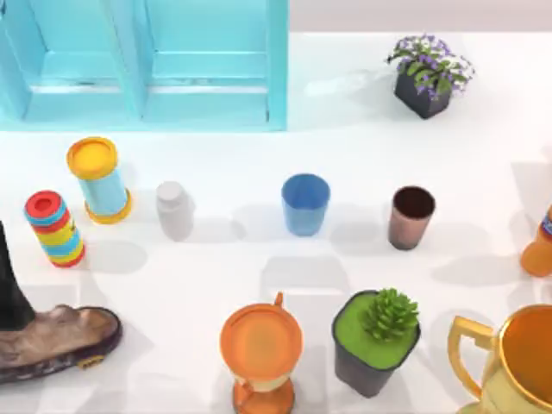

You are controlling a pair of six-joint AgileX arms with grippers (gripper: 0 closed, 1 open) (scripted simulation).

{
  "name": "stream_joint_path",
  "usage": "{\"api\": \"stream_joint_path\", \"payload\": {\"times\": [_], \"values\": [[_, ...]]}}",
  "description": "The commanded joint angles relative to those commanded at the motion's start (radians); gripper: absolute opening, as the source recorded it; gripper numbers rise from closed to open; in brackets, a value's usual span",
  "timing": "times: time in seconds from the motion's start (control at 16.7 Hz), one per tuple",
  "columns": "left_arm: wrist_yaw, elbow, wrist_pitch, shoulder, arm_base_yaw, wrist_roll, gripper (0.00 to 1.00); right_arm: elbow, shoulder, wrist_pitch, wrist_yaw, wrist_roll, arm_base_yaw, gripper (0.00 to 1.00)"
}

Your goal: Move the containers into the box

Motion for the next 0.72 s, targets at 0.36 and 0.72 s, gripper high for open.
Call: {"api": "stream_joint_path", "payload": {"times": [0.36,0.72], "values": [[0.000,0.000,0.000,0.000,0.000,0.000,1.00,0.101,0.103,-0.081,-0.005,0.024,0.025,1.00],[0.000,0.000,0.000,0.000,0.000,0.000,1.00,0.555,0.567,-0.386,-0.025,0.099,0.137,1.00]]}}
